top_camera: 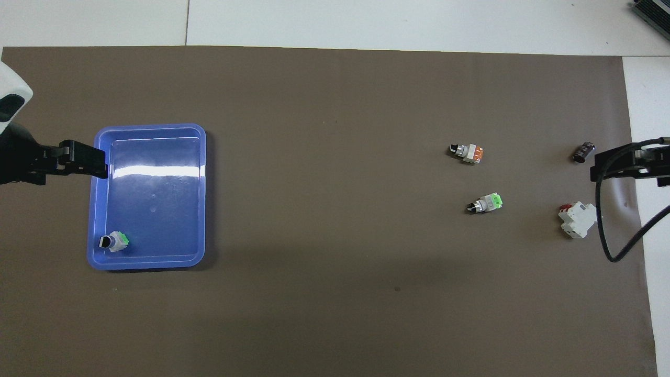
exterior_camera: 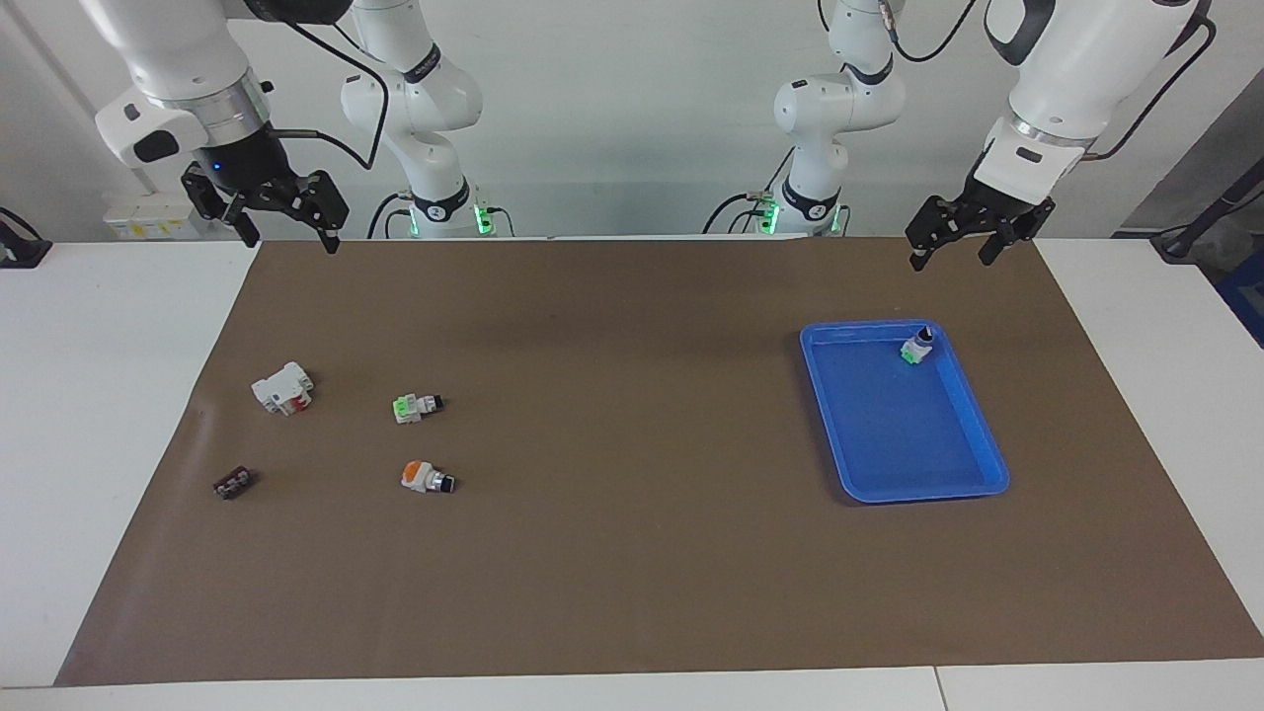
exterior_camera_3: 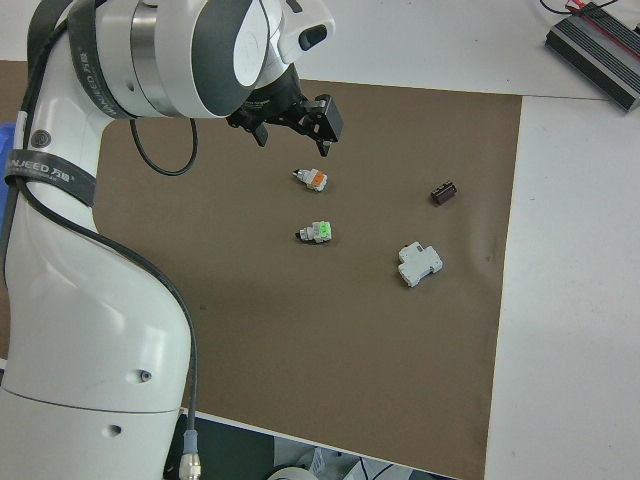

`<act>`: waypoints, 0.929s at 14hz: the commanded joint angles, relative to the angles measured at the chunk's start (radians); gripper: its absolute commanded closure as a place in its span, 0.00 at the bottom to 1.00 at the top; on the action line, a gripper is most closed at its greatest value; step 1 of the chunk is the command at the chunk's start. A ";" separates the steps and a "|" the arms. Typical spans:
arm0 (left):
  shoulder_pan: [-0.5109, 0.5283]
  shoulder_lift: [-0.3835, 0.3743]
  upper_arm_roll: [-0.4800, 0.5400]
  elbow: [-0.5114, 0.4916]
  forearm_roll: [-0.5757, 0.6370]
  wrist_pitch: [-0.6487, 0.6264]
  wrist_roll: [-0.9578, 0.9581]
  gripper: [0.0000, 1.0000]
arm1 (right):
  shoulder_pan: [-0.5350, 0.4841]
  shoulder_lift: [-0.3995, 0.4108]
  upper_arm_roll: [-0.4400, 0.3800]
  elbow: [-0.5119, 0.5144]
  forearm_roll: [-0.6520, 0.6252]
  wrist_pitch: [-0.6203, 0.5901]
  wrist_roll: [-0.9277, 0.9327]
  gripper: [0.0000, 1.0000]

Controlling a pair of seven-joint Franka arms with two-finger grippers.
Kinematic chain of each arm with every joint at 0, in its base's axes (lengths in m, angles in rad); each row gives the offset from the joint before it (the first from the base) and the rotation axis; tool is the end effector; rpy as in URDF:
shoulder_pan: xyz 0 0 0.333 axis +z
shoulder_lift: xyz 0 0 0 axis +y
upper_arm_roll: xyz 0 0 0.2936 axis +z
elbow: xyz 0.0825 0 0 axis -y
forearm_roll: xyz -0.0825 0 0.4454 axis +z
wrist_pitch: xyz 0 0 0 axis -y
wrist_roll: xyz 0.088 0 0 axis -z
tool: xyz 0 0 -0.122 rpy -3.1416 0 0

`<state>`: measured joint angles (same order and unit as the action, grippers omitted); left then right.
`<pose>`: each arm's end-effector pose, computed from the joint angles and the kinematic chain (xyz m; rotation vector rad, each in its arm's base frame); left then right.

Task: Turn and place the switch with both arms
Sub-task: 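Reach the right gripper toward the green-and-white switch on the mat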

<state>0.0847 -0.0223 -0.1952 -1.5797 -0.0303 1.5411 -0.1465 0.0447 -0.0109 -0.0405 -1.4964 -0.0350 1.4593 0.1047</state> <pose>0.6021 -0.0717 0.5932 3.1173 0.0552 -0.0310 0.6008 -0.0022 0.6234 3.1014 -0.1613 -0.0377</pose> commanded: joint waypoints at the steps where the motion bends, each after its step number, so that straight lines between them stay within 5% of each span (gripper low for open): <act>1: 0.007 -0.027 -0.001 -0.028 -0.007 -0.001 0.013 0.00 | -0.014 0.000 0.004 0.004 0.015 0.001 0.004 0.00; 4: 0.007 -0.027 -0.001 -0.028 -0.007 -0.001 0.013 0.00 | -0.014 -0.012 0.004 -0.025 0.018 0.010 0.064 0.00; 13: 0.007 -0.027 -0.001 -0.028 -0.007 -0.001 0.013 0.00 | -0.011 -0.109 0.002 -0.445 0.015 0.478 0.426 0.00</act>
<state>0.0847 -0.0224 -0.1952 -1.5797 -0.0303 1.5408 -0.1465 0.0432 -0.0668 -0.0446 -1.8062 -0.0350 1.8344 0.4509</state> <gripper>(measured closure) 0.000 0.000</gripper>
